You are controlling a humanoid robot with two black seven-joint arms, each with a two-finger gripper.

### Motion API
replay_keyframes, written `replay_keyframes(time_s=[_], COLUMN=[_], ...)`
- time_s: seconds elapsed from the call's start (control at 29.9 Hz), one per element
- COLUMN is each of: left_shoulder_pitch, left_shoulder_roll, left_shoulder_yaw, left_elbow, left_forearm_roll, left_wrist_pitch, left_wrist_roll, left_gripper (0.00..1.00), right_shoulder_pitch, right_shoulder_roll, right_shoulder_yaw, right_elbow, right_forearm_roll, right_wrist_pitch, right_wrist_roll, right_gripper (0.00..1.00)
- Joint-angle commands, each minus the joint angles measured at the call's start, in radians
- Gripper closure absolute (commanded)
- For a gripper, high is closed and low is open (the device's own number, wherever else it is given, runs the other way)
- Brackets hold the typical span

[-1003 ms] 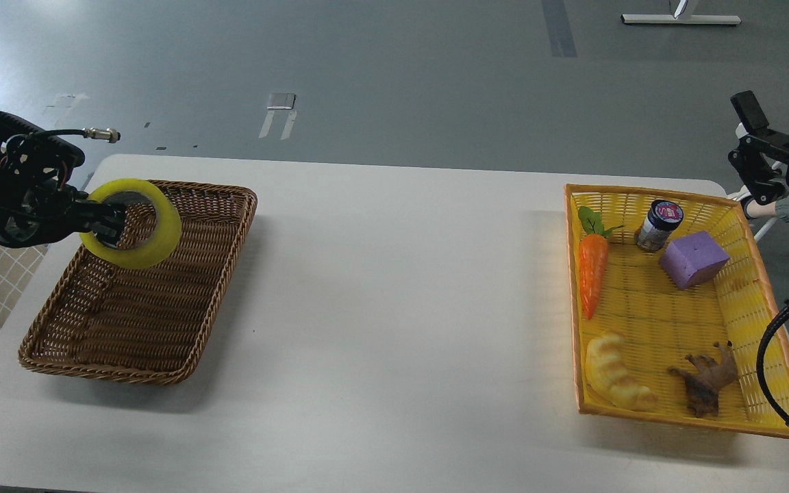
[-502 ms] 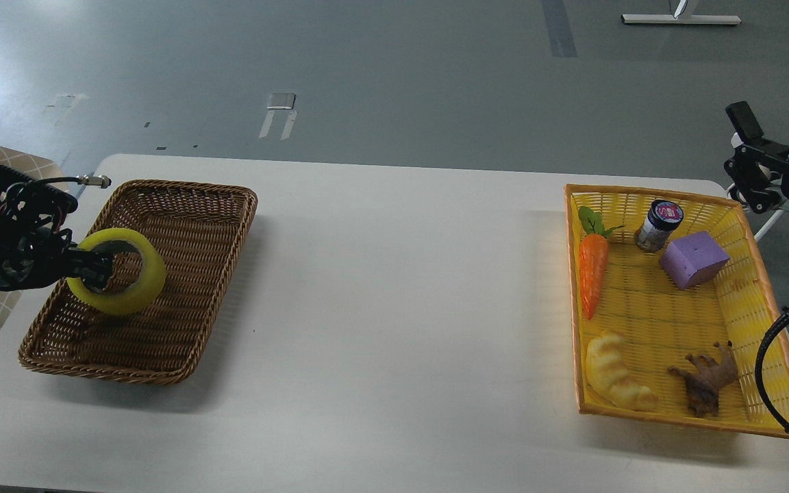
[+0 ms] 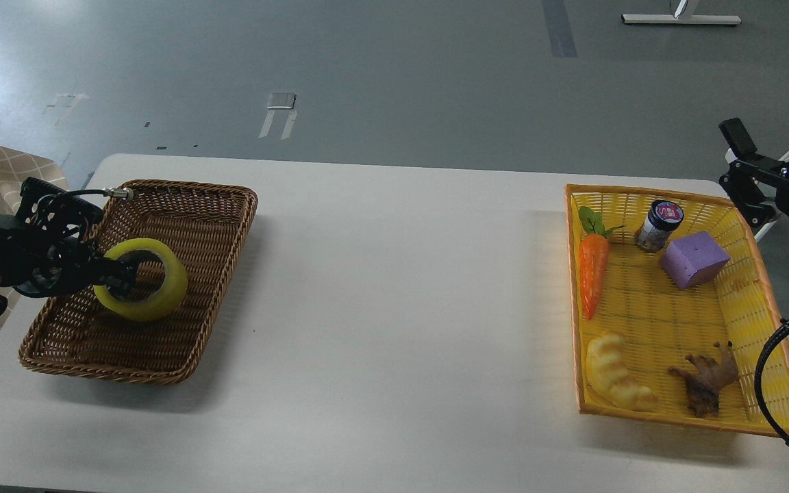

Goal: Place and transfer tape with both arms
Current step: 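Carry the tape roll with the left gripper over the wicker basket, then lower the tape into the basket and open the left gripper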

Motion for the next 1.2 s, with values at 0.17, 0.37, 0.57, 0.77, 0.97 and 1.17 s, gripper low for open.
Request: replay_keyframes(time_s=[0.17,0.37,0.57,0.77,0.97,1.17], left_shoulder_pitch=[0.0,0.002,0.0,-0.012,-0.103,-0.192], left_shoulder_roll=[-0.045,-0.053,-0.044,-0.044,-0.047,-0.04], left_shoulder_yaw=[0.001,0.043,0.097,0.097,0.083,0.077], left_elbow=[0.077,0.133,0.156,0.222,0.243,0.245], left_forearm_roll=[0.001,0.002,0.005,0.004,-0.042,-0.31], left_wrist_pitch=[0.073,0.161,0.218,0.221,0.262,0.288], left_wrist_roll=[-0.053,-0.087,-0.154,-0.157,-0.246,-0.375], left_gripper=[0.84,0.24,0.18,0.17,0.08,0.04], right_shoulder_pitch=[-0.003,-0.009,-0.011,-0.011,-0.014,-0.011], right_shoulder_roll=[0.0,0.0,0.004,0.007,0.007,0.006], right_shoulder_yaw=[0.005,0.004,0.004,0.004,0.001,0.002], right_elbow=[0.001,0.003,0.003,0.003,-0.005,-0.005], right_forearm_roll=[0.0,0.0,0.0,0.0,0.0,0.0], right_wrist_pitch=[0.0,0.0,0.0,0.0,0.0,0.0], right_wrist_roll=[0.0,0.0,0.0,0.0,0.0,0.0], right_gripper=[0.0,0.0,0.0,0.0,0.0,0.0])
